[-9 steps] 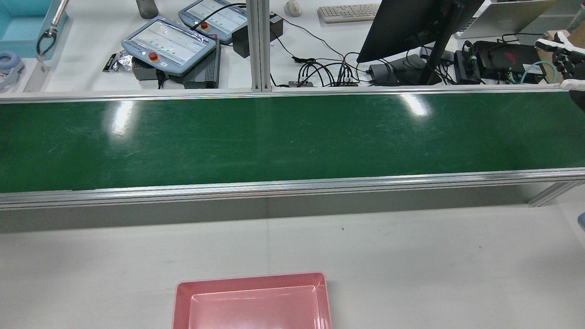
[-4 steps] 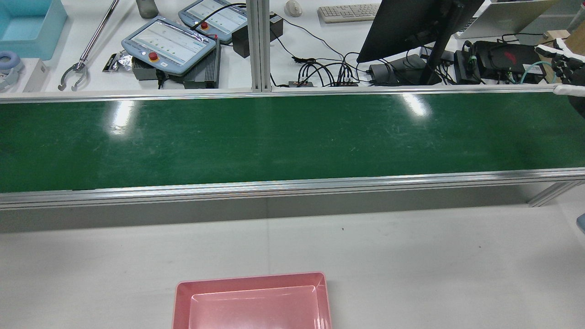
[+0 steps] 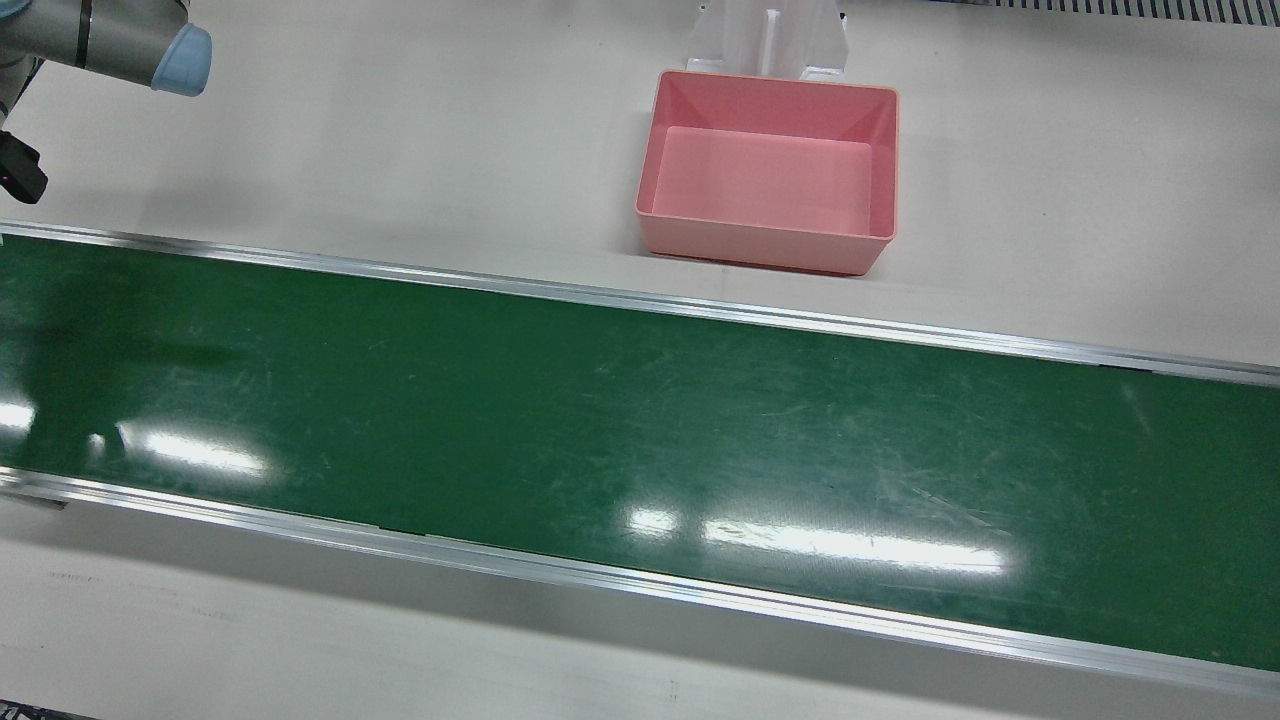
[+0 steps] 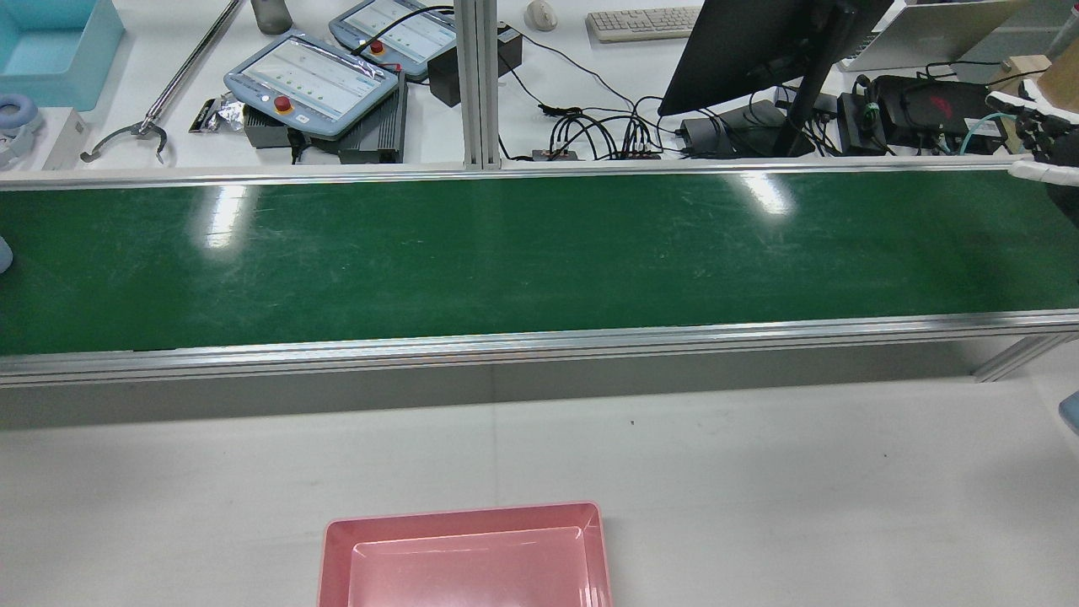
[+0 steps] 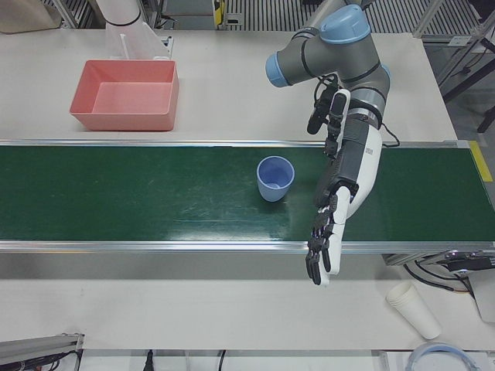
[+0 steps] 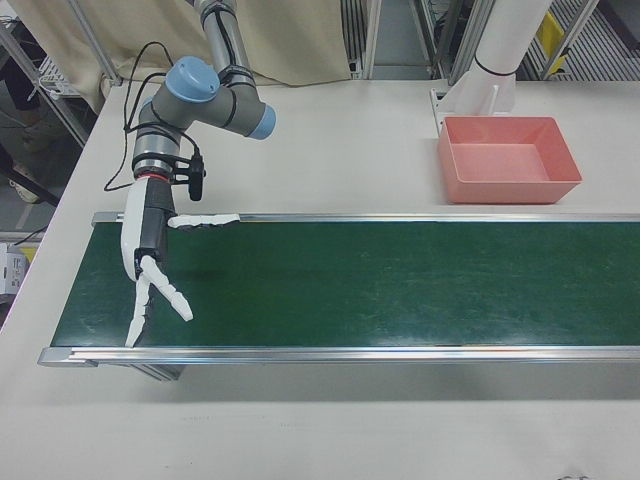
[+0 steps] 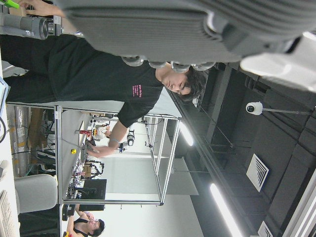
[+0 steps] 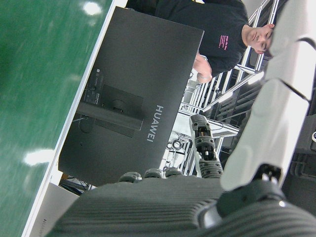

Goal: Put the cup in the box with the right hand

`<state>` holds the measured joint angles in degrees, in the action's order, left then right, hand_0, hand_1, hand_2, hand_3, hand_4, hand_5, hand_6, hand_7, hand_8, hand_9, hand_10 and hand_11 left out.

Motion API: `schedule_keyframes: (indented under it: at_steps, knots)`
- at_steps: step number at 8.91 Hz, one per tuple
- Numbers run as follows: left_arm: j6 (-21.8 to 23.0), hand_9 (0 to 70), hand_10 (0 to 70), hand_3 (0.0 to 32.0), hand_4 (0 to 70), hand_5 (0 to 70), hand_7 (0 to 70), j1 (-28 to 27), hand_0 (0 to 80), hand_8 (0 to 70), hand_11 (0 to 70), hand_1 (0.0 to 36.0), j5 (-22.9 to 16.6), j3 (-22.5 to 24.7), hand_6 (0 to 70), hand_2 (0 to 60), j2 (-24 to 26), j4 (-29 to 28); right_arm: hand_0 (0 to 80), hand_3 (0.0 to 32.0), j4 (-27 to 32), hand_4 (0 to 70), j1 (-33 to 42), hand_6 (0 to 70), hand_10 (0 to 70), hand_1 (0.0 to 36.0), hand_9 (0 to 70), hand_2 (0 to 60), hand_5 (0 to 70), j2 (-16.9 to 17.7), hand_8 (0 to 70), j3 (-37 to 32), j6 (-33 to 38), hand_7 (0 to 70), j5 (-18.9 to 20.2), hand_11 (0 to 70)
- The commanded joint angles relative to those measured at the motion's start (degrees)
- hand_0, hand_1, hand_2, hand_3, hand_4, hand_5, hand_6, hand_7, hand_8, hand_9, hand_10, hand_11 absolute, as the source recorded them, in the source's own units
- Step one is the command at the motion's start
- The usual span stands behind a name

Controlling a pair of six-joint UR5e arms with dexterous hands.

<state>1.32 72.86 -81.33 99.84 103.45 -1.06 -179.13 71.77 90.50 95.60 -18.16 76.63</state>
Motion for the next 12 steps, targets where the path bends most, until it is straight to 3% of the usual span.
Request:
schedule_keyframes:
  at_steps: [1, 2, 3, 4, 5, 7, 9, 10, 12]
  knots:
    - [0.0, 0.0, 0.0, 0.0, 0.0, 0.0, 0.0, 0.0, 0.0, 0.0, 0.0, 0.0, -0.1, 0.0, 0.0, 0.0, 0.0, 0.0, 48.1, 0.0, 0.1, 6.1, 0.6, 0.5, 0.0, 10.4, 0.0, 2.9, 3.2, -0.1, 0.0, 0.6, 0.1, 0.0, 0.0, 0.0]
    - [0.0, 0.0, 0.0, 0.0, 0.0, 0.0, 0.0, 0.0, 0.0, 0.0, 0.0, 0.0, 0.0, 0.0, 0.0, 0.0, 0.0, 0.0, 46.9, 0.0, 0.1, 5.3, 0.8, 0.5, 0.0, 13.1, 0.0, 11.8, 3.2, 0.1, 0.0, 0.7, 0.2, 0.0, -0.1, 0.0]
    - [0.0, 0.0, 0.0, 0.0, 0.0, 0.0, 0.0, 0.0, 0.0, 0.0, 0.0, 0.0, 0.0, 0.0, 0.0, 0.0, 0.0, 0.0, 46.4, 0.0, 0.1, 3.3, 1.0, 0.5, 0.0, 14.1, 0.0, 14.8, 3.2, 0.5, 0.0, 0.9, 0.5, 0.0, 0.0, 0.0]
    - [0.0, 0.0, 0.0, 0.0, 0.0, 0.0, 0.0, 0.0, 0.0, 0.0, 0.0, 0.0, 0.0, -0.1, 0.0, 0.0, 0.0, 0.0, 48.5, 0.0, 0.1, 6.6, 1.0, 0.4, 0.0, 9.6, 0.0, 0.0, 3.2, 1.6, 0.0, 1.5, 0.6, 0.0, 0.0, 0.0]
    - [0.0, 0.0, 0.0, 0.0, 0.0, 0.0, 0.0, 0.0, 0.0, 0.0, 0.0, 0.0, 0.0, -0.1, 0.0, 0.0, 0.0, 0.0, 48.2, 0.0, 0.1, 5.1, 1.1, 0.2, 0.0, 10.6, 0.0, 2.9, 3.3, 2.0, 0.0, 1.7, 0.8, 0.0, -0.1, 0.0]
    - [0.0, 0.0, 0.0, 0.0, 0.0, 0.0, 0.0, 0.0, 0.0, 0.0, 0.0, 0.0, 0.0, -0.1, 0.0, 0.0, 0.0, 0.0, 48.5, 0.0, 0.1, 5.3, 1.1, 0.1, 0.0, 9.8, 0.0, 0.0, 3.3, 2.8, 0.0, 2.5, 0.8, 0.0, 0.0, 0.0]
    - [0.0, 0.0, 0.0, 0.0, 0.0, 0.0, 0.0, 0.0, 0.0, 0.0, 0.0, 0.0, 0.0, -0.1, 0.0, 0.0, 0.0, 0.0, 48.5, 0.0, 0.1, 5.4, 0.8, 0.2, 0.0, 9.7, 0.0, 0.0, 3.3, 2.8, 0.0, 2.5, 0.8, 0.0, 0.0, 0.0]
    - [0.0, 0.0, 0.0, 0.0, 0.0, 0.0, 0.0, 0.0, 0.0, 0.0, 0.0, 0.0, 0.0, -0.1, 0.0, 0.0, 0.0, 0.0, 48.0, 0.0, 0.1, 5.1, 0.6, 0.2, 0.0, 10.6, 0.0, 2.9, 3.3, 2.9, 0.0, 2.5, 0.8, 0.0, 0.1, 0.0]
    - [0.0, 0.0, 0.0, 0.0, 0.0, 0.0, 0.0, 0.0, 0.0, 0.0, 0.0, 0.0, 0.0, -0.1, 0.0, 0.0, 0.0, 0.0, 48.4, 0.0, 1.1, 5.9, 0.5, 0.2, 0.0, 9.7, 0.0, 0.0, 3.3, 2.9, 0.0, 2.3, 0.1, 0.0, -0.1, 0.0]
